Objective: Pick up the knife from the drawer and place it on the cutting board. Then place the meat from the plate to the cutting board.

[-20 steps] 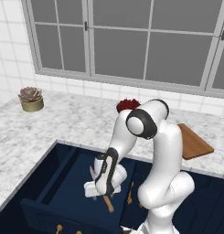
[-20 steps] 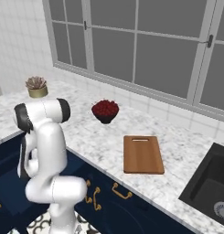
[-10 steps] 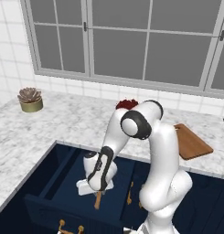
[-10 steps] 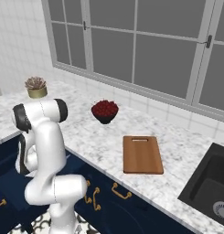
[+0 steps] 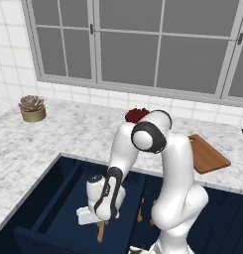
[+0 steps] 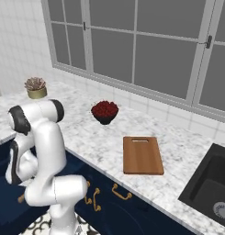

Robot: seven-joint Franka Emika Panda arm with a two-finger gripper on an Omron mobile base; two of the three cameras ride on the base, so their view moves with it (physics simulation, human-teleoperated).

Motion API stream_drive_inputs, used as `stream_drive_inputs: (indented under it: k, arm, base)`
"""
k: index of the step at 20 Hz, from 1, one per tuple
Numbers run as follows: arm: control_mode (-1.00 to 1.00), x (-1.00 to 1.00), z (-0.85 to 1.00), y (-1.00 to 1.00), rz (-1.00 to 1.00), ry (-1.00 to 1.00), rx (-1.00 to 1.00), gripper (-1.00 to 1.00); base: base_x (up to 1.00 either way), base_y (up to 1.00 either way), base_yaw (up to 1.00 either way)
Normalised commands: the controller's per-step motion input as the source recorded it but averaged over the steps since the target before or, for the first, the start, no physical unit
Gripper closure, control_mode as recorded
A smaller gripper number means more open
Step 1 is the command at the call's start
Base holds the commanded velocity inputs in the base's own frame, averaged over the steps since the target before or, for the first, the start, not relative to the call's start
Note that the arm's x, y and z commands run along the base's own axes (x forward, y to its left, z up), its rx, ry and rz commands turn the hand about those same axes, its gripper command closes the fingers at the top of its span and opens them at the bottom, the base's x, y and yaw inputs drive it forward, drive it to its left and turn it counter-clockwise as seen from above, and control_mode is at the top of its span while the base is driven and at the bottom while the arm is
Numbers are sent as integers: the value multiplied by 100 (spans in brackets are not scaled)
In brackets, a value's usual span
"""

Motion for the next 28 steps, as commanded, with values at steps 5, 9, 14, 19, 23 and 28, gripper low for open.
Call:
stream_drive_inputs:
  k: [5,9,14,19,23,28]
  arm:
    - [-100,-30,78,48,-10,0,-6,100]
    - [-100,-51,100,21,-6,0,-13,100]
    - [-100,-26,100,0,0,-1,-13,100]
    - [-100,-7,100,0,-4,0,-9,100]
    - [-100,0,100,0,-2,0,-8,100]
    - [-100,7,100,-3,-3,1,-6,100]
  base:
    - [0,0,0]
    - [0,0,0]
    - [0,0,0]
    - [0,0,0]
    - [0,0,0]
    - [0,0,0]
